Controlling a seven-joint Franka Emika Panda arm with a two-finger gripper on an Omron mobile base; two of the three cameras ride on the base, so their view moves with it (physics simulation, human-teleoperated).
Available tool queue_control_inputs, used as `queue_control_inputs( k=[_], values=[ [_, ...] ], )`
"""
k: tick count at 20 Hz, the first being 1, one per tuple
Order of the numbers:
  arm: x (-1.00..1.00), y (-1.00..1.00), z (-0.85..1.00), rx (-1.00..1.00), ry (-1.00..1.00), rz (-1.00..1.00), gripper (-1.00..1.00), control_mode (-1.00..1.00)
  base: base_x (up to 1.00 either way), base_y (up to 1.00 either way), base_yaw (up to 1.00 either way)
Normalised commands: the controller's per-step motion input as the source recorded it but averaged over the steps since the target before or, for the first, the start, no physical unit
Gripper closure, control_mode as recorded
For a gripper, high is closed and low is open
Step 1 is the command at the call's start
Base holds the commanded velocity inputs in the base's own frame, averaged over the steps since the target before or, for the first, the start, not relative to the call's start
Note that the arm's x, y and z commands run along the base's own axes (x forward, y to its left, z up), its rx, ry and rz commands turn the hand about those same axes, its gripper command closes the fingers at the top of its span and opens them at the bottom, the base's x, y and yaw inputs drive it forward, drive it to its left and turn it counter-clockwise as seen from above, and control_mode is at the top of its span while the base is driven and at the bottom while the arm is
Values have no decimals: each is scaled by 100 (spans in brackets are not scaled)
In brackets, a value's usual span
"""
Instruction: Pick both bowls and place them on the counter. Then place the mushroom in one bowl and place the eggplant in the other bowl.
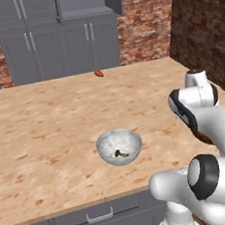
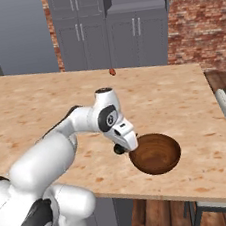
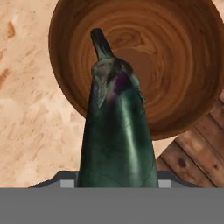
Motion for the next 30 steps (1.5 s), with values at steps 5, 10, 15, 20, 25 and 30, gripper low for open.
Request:
queue_control_inputs(
  k=[5, 10, 15, 20, 25, 30],
  values=[
    [22, -83, -1, 3, 3, -3, 100, -100, 0, 0, 0],
    [2, -48, -39, 2, 10, -5, 100, -100, 0, 0, 0],
    [12, -16, -36, 0, 9, -4, 100, -100, 0, 0, 0],
    [16, -24, -27, 3, 10, 0, 100, -100, 0, 0, 0],
    [4, -16, -20, 4, 7, 0, -100, -100, 0, 0, 0],
    [-14, 0, 3, 2, 1, -5, -100, -100, 0, 0, 0]
  ],
)
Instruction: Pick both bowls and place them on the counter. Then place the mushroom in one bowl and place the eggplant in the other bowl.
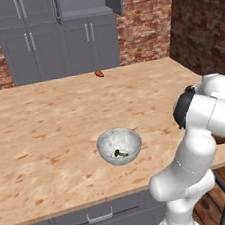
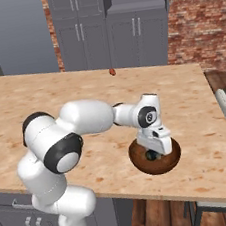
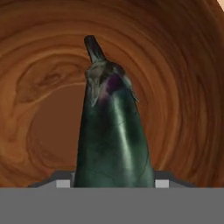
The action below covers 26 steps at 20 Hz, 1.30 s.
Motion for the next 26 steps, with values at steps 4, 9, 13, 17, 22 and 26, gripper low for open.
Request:
queue_control_inputs(
  k=[4, 9, 13, 17, 22, 26],
  values=[
    [-38, 0, 30, 0, -1, -8, -100, -100, 0, 0, 0],
    [-46, 19, 60, -1, -7, -13, -100, -100, 0, 0, 0],
    [-54, 56, 77, -6, -14, -15, -100, -100, 0, 0, 0],
    [-59, 70, 66, -11, -12, -16, -100, -100, 0, 0, 0],
    [-59, 91, 63, -19, -6, -9, -100, -100, 0, 0, 0],
    [-59, 100, 48, -26, -1, -3, -100, -100, 0, 0, 0]
  ],
)
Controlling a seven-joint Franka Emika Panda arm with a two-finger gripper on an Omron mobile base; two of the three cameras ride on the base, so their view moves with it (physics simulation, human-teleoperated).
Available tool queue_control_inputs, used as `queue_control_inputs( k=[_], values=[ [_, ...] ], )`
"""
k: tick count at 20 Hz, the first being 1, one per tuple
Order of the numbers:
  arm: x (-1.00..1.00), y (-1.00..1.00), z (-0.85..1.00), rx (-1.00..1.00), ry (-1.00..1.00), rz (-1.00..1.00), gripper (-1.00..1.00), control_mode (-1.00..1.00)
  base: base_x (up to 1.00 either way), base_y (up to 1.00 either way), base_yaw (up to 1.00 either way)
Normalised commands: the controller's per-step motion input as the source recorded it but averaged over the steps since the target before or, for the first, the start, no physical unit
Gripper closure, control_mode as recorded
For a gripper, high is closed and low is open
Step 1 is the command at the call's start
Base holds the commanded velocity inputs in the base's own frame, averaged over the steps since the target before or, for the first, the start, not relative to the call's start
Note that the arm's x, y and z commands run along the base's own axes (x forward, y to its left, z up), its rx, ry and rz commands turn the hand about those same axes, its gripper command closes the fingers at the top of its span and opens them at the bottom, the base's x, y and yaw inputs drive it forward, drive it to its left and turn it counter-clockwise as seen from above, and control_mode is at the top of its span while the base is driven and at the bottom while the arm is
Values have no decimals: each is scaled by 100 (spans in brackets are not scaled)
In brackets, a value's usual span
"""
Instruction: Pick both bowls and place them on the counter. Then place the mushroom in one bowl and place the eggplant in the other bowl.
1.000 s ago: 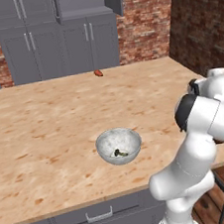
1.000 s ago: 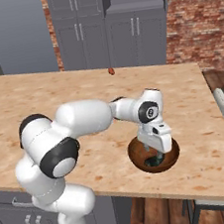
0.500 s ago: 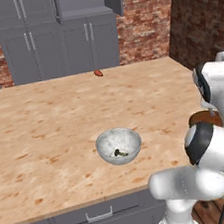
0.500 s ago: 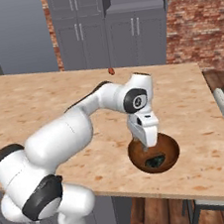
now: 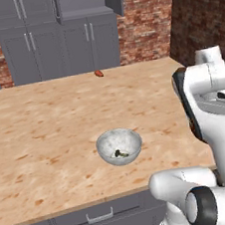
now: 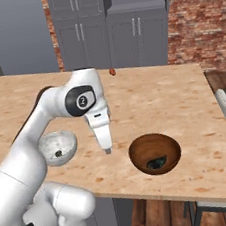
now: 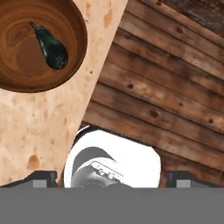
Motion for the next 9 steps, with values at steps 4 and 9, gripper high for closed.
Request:
queue_control_inputs(
  k=[4, 9],
  values=[
    [-45, 100, 21, -25, 0, -2, -100, -100, 0, 0, 0],
    [-7, 33, 0, -7, 0, 0, -100, -100, 0, 0, 0]
  ],
)
